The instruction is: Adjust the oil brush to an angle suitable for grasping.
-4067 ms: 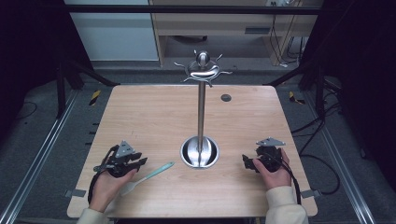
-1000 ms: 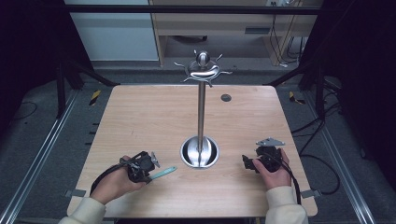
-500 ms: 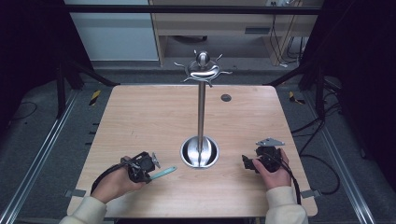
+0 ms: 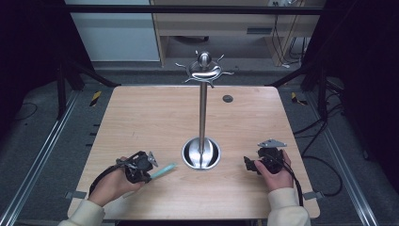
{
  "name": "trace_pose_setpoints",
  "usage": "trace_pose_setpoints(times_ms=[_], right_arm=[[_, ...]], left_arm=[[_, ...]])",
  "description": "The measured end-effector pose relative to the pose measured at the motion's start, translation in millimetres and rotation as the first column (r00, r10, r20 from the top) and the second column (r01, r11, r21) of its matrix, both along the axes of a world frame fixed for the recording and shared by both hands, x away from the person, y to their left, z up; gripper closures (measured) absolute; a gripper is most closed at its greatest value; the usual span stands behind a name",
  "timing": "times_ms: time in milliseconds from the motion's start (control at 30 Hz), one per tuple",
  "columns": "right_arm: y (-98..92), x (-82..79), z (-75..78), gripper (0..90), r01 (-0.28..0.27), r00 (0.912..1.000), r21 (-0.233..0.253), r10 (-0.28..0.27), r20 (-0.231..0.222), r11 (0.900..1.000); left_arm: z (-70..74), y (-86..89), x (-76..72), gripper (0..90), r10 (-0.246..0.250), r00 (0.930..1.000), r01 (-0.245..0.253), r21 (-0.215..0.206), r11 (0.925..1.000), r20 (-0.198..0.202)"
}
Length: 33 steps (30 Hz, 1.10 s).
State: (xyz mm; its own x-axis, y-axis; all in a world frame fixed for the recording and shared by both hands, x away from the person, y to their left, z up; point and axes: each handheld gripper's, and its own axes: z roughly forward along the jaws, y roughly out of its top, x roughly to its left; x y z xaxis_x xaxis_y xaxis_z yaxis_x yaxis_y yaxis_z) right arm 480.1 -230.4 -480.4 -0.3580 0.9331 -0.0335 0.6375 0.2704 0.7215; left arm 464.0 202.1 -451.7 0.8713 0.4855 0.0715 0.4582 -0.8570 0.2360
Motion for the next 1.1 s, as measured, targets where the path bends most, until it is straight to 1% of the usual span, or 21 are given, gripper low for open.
trace_pose_setpoints(times_ms=[100, 133, 167, 300, 333, 367, 400, 433, 533, 633, 733, 800, 833, 967, 1033, 1100], right_arm=[[0.2, -0.3, 0.1, 8.6, 0.0, 1.0, 0.0, 0.0, -0.003, 1.0], [0.2, -0.3, 0.2, 8.6, 0.001, 1.0, 0.0, -0.001, -0.003, 1.0], [0.1, -0.3, 0.2, 8.6, 0.001, 1.0, 0.0, -0.001, -0.003, 1.0], [0.6, -0.1, -0.1, 8.6, 0.003, 1.0, 0.0, -0.003, -0.003, 1.0], [0.4, -0.1, -0.1, 8.6, 0.001, 1.0, -0.003, -0.001, -0.003, 1.0], [0.3, 0.0, 0.0, 8.6, 0.001, 1.0, -0.003, -0.001, -0.002, 1.0], [0.3, -0.2, 0.1, 8.6, 0.001, 1.0, 0.0, -0.001, -0.004, 1.0], [0.2, 0.0, 0.0, 8.6, 0.002, 1.0, -0.002, -0.002, -0.002, 1.0], [0.2, -0.2, 0.2, 8.6, 0.001, 1.0, 0.0, -0.001, -0.003, 1.0], [0.2, 0.5, -0.2, 8.6, 0.001, 1.0, -0.002, -0.001, -0.001, 1.0], [-0.2, 0.5, -0.5, 8.5, 0.004, 1.0, -0.001, -0.004, 0.0, 1.0], [-0.6, 0.1, -0.2, 8.5, 0.006, 1.0, -0.001, -0.006, -0.002, 1.0], [-0.7, -0.1, -0.2, 8.5, 0.007, 1.0, 0.0, -0.007, -0.003, 1.0], [-1.1, 0.1, -0.3, 8.5, 0.008, 1.0, -0.002, -0.008, -0.003, 1.0], [-1.0, 0.4, -0.6, 8.5, 0.008, 1.0, -0.004, -0.008, -0.003, 1.0], [-1.0, 0.6, -0.9, 8.5, 0.007, 1.0, -0.005, -0.007, -0.004, 1.0]], left_arm=[[6.8, 5.5, -1.1, 81.6, 0.014, 0.9998, -0.014, -0.034, 0.9993, 0.015], [11.7, 9.4, -1.9, 81.6, 0.024, 0.9994, -0.022, -0.057, 0.9981, 0.025], [11.7, 9.4, -1.9, 81.6, 0.024, 0.9994, -0.022, -0.057, 0.9981, 0.025], [22.3, 17.3, -3.4, 81.7, 0.042, 0.9977, -0.037, -0.094, 0.9948, 0.052], [27.2, 19.9, -4.2, 81.7, 0.048, 0.9969, -0.041, -0.105, 0.9936, 0.063], [27.2, 19.9, -4.2, 81.7, 0.048, 0.9969, -0.041, -0.105, 0.9936, 0.063], [30.4, 21.6, -4.7, 81.7, 0.053, 0.996, -0.045, -0.114, 0.9925, 0.071], [34.6, 23.7, -5.3, 81.7, 0.066, 0.9939, -0.054, -0.135, 0.9894, 0.088], [38.3, 25.4, -5.6, 81.7, 0.074, 0.9923, -0.059, -0.141, 0.9883, 0.1], [43.3, 27.9, -7.7, 81.7, 0.093, 0.9889, -0.072, -0.171, 0.9826, 0.116], [45.3, 28.7, -8.2, 81.7, 0.092, 0.9876, -0.069, -0.175, 0.9821, 0.127], [49.2, 29.7, -8.8, 81.7, 0.101, 0.9847, -0.074, -0.188, 0.9794, 0.142], [49.2, 29.7, -8.8, 81.7, 0.101, 0.9847, -0.074, -0.188, 0.9794, 0.142], [55.7, 31.3, -10.5, 81.7, 0.125, 0.9782, -0.085, -0.23, 0.9695, 0.166], [59.5, 32.2, -11.4, 81.7, 0.123, 0.9767, -0.079, -0.239, 0.9677, 0.176], [62.6, 33.0, -12.5, 81.7, 0.126, 0.9752, -0.076, -0.256, 0.9637, 0.182]])
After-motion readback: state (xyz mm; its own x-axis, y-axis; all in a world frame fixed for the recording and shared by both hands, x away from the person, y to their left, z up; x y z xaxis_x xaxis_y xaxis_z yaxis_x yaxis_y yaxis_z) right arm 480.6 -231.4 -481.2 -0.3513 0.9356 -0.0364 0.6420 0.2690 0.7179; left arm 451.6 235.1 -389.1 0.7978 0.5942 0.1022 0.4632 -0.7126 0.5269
